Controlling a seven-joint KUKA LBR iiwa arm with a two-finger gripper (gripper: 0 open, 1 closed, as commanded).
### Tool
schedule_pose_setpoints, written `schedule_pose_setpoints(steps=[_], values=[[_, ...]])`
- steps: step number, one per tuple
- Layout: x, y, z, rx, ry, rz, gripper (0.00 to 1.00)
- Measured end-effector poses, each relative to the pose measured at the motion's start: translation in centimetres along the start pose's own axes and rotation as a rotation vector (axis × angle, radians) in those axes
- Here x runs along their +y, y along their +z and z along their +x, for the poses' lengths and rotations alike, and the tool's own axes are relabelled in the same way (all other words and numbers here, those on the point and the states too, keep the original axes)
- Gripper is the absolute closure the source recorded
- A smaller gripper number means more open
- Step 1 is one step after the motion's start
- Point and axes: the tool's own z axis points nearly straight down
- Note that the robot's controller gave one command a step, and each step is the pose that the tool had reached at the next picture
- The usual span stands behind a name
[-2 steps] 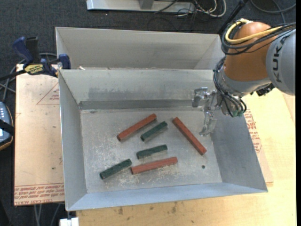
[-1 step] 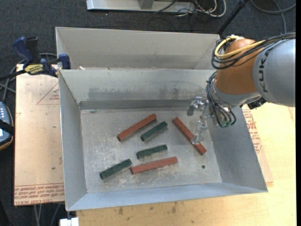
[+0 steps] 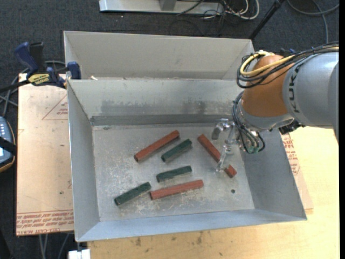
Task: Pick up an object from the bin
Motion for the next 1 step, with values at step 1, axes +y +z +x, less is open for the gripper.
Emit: schedule_pose_setpoints(steps=[1], values=[[0.03, -3.01, 0.25, -0.006, 0.055, 0.000, 0.00]])
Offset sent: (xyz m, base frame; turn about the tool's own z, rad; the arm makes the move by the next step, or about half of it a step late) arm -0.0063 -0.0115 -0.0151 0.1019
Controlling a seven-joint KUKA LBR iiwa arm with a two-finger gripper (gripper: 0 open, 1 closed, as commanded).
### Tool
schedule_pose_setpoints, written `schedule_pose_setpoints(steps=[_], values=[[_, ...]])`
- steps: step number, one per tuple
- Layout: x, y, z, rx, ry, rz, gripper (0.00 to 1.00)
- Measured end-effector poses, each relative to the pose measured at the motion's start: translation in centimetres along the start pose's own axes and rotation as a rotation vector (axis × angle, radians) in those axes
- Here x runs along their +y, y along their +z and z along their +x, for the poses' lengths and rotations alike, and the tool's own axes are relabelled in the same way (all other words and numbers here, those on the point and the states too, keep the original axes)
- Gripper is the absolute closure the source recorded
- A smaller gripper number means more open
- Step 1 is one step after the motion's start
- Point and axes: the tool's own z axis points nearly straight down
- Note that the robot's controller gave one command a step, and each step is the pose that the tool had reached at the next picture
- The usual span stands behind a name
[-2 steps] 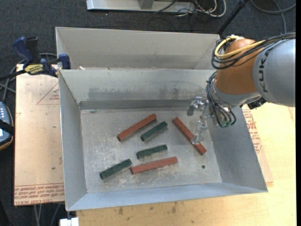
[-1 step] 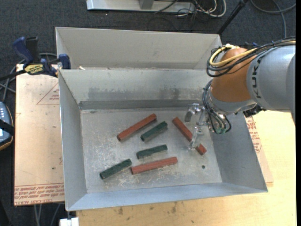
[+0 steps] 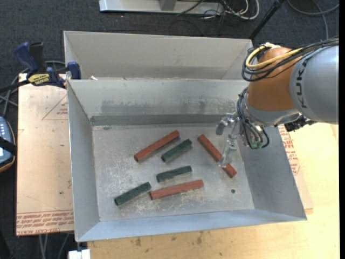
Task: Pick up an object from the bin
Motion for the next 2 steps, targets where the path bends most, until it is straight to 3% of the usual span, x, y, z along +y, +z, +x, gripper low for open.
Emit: schedule_pose_setpoints(steps=[1, 2], values=[[-0.98, 4.18, 0.06, -0.001, 0.041, 0.000, 0.00], [-1.26, 5.17, -0.21, -0.008, 0.076, -0.001, 1.00]])
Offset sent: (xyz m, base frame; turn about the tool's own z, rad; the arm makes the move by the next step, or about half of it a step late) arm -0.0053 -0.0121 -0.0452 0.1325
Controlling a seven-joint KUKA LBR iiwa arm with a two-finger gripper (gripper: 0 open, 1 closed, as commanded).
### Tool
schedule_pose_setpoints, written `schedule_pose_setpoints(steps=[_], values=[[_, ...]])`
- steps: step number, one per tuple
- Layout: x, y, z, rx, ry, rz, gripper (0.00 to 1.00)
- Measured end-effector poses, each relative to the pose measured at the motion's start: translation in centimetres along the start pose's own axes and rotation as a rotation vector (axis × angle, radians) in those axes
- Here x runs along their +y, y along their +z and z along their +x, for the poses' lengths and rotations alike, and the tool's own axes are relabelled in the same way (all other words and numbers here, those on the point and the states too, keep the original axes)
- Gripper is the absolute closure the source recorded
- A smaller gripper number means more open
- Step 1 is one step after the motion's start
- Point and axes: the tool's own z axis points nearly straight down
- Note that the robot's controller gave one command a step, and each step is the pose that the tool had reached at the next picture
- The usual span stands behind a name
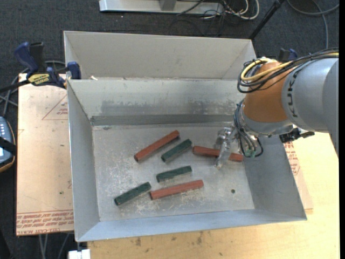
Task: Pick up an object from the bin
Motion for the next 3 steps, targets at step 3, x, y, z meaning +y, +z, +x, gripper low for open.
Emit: schedule_pose_setpoints(steps=[3], values=[[0.0, -2.4, 0.3, 0.012, 0.004, 0.002, 1.00]])
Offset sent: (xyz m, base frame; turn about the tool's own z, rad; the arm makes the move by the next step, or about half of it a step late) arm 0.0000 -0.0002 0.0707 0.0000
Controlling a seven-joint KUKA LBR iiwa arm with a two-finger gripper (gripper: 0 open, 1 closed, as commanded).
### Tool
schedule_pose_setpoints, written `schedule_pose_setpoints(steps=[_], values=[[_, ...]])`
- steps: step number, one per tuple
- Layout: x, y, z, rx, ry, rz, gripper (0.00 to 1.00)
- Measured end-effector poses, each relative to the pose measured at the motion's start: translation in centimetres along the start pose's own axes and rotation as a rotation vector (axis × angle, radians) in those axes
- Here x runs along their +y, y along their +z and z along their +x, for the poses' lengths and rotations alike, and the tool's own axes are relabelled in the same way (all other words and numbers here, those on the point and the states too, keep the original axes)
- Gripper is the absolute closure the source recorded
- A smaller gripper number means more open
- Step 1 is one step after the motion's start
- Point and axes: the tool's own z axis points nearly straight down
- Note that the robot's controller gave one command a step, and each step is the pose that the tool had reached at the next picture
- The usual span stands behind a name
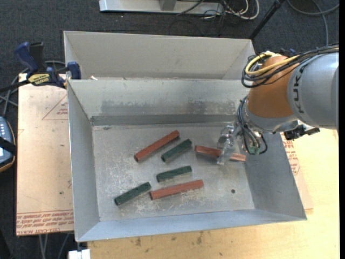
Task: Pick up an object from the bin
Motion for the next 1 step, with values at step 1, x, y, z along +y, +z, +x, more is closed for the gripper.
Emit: schedule_pose_setpoints(steps=[1], values=[[0.04, -1.42, -0.21, -0.006, -0.001, 0.000, 1.00]])
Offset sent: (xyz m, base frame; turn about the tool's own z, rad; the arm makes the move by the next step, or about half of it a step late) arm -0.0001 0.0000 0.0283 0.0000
